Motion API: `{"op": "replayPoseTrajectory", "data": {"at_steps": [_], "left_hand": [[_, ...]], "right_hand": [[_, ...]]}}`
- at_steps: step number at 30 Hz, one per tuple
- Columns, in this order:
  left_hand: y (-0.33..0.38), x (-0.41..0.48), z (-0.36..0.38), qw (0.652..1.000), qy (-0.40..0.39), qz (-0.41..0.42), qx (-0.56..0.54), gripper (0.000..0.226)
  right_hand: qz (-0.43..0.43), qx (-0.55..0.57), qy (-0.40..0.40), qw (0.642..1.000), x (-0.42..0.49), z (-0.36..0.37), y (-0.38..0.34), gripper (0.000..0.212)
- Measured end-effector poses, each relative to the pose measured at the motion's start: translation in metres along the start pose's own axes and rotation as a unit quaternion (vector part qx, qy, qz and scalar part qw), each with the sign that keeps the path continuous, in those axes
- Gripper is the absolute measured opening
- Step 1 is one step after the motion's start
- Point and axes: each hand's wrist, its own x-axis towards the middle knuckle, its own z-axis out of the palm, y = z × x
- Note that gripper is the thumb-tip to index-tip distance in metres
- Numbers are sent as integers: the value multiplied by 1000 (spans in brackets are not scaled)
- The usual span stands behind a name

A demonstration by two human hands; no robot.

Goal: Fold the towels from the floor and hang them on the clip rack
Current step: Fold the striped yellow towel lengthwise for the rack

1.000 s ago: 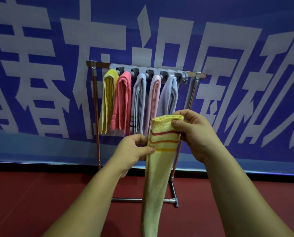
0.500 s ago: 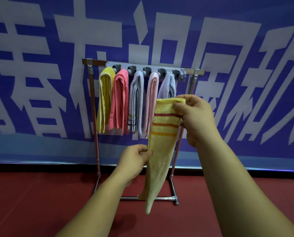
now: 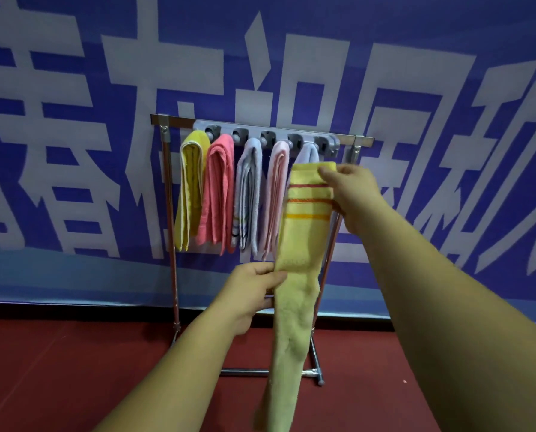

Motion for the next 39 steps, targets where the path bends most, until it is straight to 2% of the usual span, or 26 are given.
{"op": "replayPoseTrajectory", "data": {"at_steps": [2, 5, 7, 9, 12, 17, 19, 22, 25, 27, 30, 33, 39], "left_hand": [[-10, 9, 3, 997, 18, -56, -55, 14], [-46, 14, 2, 981, 51, -148, -117, 18], [-76, 9, -3, 967, 73, -199, -144, 21], [-100, -5, -10, 953, 95, -236, -162, 17], [-123, -25, -28, 947, 99, -254, -172, 24], [-108, -38, -53, 967, 71, -211, -124, 41], [-82, -39, -53, 977, 45, -169, -121, 40], [-36, -37, -45, 983, 9, -101, -153, 35], [-10, -33, -37, 984, 20, -65, -163, 27], [-10, -30, -36, 984, 41, -50, -164, 26], [-26, -38, -37, 983, 21, -98, -152, 26], [-47, -55, -39, 979, -28, -178, -91, 29], [-69, -63, -41, 979, -57, -177, -84, 35]], "right_hand": [[101, 22, -37, 994, -8, 0, 52, 44], [274, 109, -111, 949, -68, 4, 167, 60], [356, 108, -147, 916, -115, 9, 230, 56], [404, 148, -133, 893, -151, 14, 266, 36], [395, 209, -98, 889, -179, 21, 279, 13], [321, 194, -135, 917, -173, 24, 251, 16], [271, 208, -141, 929, -160, 27, 222, 17], [220, 280, -132, 925, -142, 27, 184, 14], [209, 187, -200, 939, -143, 28, 168, 15], [205, 173, -189, 945, -145, 30, 168, 11], [212, 235, -136, 939, -142, 31, 165, 14], [244, 228, -111, 936, -142, 30, 175, 13], [314, 245, -81, 913, -158, 26, 199, 18]]}}
